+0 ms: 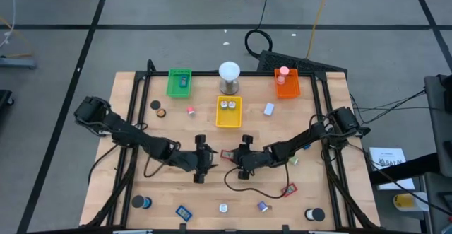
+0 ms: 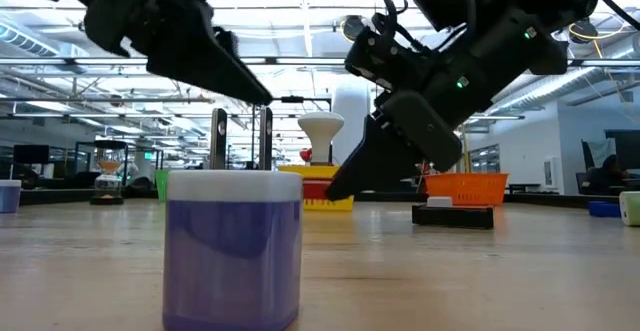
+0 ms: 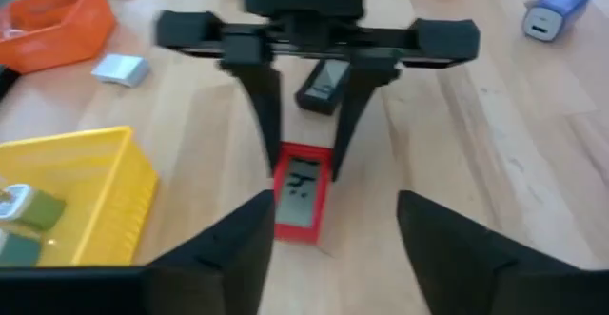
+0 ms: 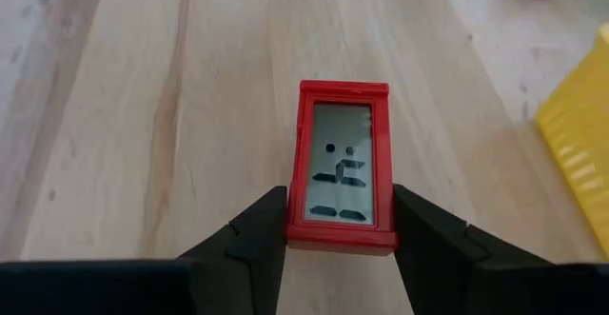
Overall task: Pick & Place Office items
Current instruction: Put the left red digital clock into the green bin
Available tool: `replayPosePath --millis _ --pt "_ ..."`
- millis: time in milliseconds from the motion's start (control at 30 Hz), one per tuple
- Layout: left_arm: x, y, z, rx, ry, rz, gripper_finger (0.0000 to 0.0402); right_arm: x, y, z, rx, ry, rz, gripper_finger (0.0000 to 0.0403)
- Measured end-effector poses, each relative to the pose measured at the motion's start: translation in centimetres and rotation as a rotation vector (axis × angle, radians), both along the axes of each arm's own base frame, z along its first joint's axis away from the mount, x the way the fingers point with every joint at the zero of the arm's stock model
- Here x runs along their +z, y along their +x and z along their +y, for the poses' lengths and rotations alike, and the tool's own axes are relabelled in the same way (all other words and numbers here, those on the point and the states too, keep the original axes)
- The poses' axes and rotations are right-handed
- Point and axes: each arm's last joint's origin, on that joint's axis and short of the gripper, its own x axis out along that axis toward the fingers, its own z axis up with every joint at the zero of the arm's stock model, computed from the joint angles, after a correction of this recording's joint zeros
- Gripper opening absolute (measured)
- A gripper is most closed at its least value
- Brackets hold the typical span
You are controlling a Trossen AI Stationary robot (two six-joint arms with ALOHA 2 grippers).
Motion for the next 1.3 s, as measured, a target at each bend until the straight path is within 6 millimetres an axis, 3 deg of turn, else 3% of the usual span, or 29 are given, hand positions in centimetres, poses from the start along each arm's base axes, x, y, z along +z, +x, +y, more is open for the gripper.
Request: replayPosePath --millis 267,500,800,1300 --pt "-2.4 2.8 -1.0 -0.015 0.068 0.079 0.0299 0.1 0.1 0.1 0.011 -0.001 -0.017 0.0151" --pt "-1.9 4.8 -0.2 0.019 0.134 0.145 0.0324 0.2 0.1 0.5 0.038 -0.015 -0.024 0.0156" --pt "-1.8 5.4 1.4 -0.014 0.015 0.224 0.0313 0.3 0.1 0.6 0.049 -0.025 -0.029 0.0157" --pt "-4.2 5.7 1.3 -0.032 0.026 0.298 0.0285 0.6 0.3 0.9 0.096 0.013 -0.062 0.0153"
